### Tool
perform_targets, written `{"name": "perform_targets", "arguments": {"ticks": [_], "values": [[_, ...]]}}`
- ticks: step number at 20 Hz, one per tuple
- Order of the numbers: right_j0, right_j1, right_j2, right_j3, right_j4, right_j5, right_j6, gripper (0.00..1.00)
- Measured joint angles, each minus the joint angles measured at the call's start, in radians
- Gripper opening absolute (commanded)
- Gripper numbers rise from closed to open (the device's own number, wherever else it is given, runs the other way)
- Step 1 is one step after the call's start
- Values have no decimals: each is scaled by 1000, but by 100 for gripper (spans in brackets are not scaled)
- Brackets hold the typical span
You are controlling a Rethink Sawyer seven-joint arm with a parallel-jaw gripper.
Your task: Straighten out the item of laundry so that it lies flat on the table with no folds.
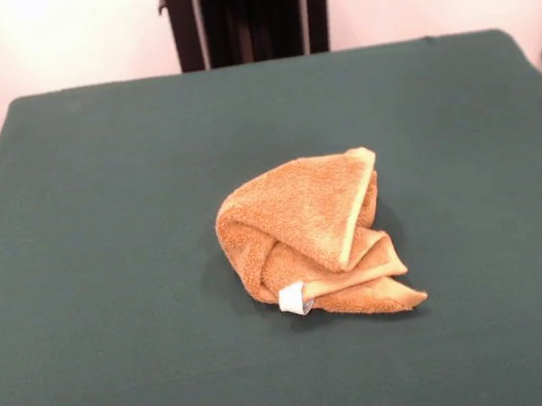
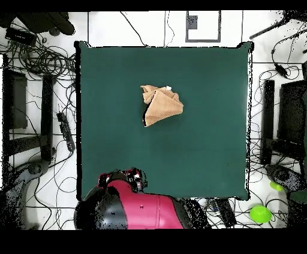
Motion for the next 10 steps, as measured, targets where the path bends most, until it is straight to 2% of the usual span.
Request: {"name": "perform_targets", "arguments": {"ticks": [5, 10], "values": [[-32, 41, -1, -3, -2, -49, 0, 100], [-57, 124, -3, -16, -42, -144, 0, 100]]}}
